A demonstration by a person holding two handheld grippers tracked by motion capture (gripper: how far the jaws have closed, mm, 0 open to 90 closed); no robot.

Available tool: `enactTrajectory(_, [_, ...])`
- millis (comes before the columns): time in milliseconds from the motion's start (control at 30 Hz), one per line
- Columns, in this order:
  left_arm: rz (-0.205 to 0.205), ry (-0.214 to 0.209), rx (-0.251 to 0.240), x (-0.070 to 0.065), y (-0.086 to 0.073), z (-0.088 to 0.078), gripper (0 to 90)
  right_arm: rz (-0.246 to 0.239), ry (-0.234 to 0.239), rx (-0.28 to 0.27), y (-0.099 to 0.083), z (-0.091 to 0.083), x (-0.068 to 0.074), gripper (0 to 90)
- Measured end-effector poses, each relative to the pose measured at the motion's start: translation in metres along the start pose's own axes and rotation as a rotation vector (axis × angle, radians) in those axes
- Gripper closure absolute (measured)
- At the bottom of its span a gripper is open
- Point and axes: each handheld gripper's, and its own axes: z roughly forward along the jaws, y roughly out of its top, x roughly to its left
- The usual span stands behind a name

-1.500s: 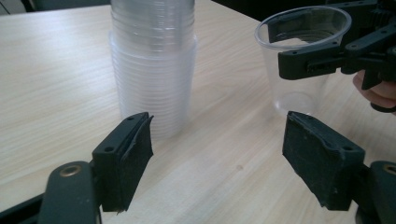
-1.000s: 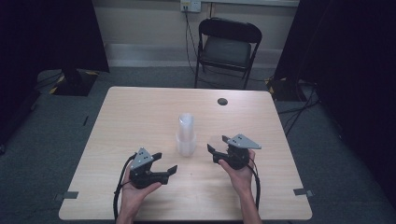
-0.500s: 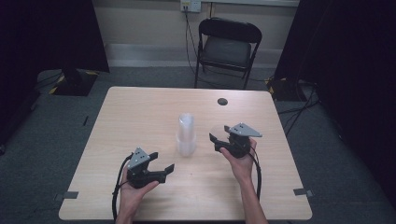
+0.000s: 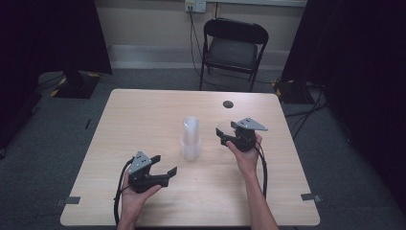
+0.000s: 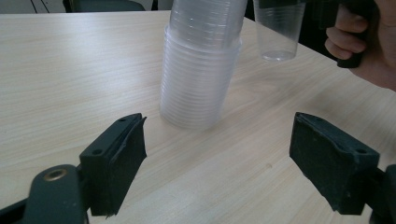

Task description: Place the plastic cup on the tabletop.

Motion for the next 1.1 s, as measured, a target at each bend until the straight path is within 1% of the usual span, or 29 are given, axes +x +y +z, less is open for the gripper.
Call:
enactTrajectory(67, [-0.005,0.0,-0.002,0.001,0.0,0.0,18.4,0.005,-0.007,-0.004,-0.001,0.005,-0.003,29.5])
enactTrajectory(167, [-0.001,0.001,-0.004,0.001,0.0,-0.001,18.5,0.022,-0.011,0.01,-0.005,0.012,-0.005,29.4])
enactTrajectory(233, [0.001,0.0,-0.036,0.0,0.0,-0.003,19.8,0.027,-0.013,0.017,-0.006,0.015,-0.006,29.3])
enactTrajectory(267, [-0.002,-0.005,-0.043,0.0,0.0,-0.004,20.1,0.029,-0.012,0.014,-0.007,0.017,-0.007,29.3])
enactTrajectory(367, [-0.003,-0.005,-0.024,0.0,0.0,-0.003,20.1,0.024,-0.009,0.023,-0.008,0.024,-0.007,29.2])
enactTrajectory(433, [-0.004,-0.007,-0.029,0.0,-0.001,-0.002,20.0,0.024,-0.017,0.03,-0.009,0.028,-0.008,29.1])
enactTrajectory(500, [0.0,-0.007,-0.024,0.0,-0.001,-0.002,20.1,0.026,-0.019,0.027,-0.009,0.032,-0.01,29.2])
enactTrajectory(567, [-0.007,-0.009,-0.023,0.0,-0.002,-0.001,20.0,0.033,-0.023,0.029,-0.01,0.035,-0.011,29.1])
enactTrajectory(667, [-0.013,-0.008,-0.019,0.0,-0.003,-0.001,20.1,0.022,-0.023,0.031,-0.012,0.039,-0.01,29.1])
enactTrajectory(733, [-0.01,-0.008,-0.02,0.0,-0.004,0.0,20.1,0.02,-0.02,0.037,-0.014,0.043,-0.01,28.9])
enactTrajectory(800, [-0.011,-0.01,-0.018,0.0,-0.004,0.0,20.1,0.025,-0.026,0.042,-0.016,0.045,-0.01,28.9])
enactTrajectory(933, [-0.023,-0.006,-0.032,0.001,-0.006,-0.001,20.1,0.024,-0.013,0.056,-0.019,0.047,-0.01,28.3])
enactTrajectory(1000, [-0.02,-0.002,-0.029,0.001,-0.006,-0.001,20.1,0.029,-0.009,0.056,-0.021,0.046,-0.01,28.0])
enactTrajectory(1100, [-0.019,-0.004,-0.032,0.0,-0.006,-0.001,20.1,0.02,-0.01,0.055,-0.024,0.045,-0.01,28.2])
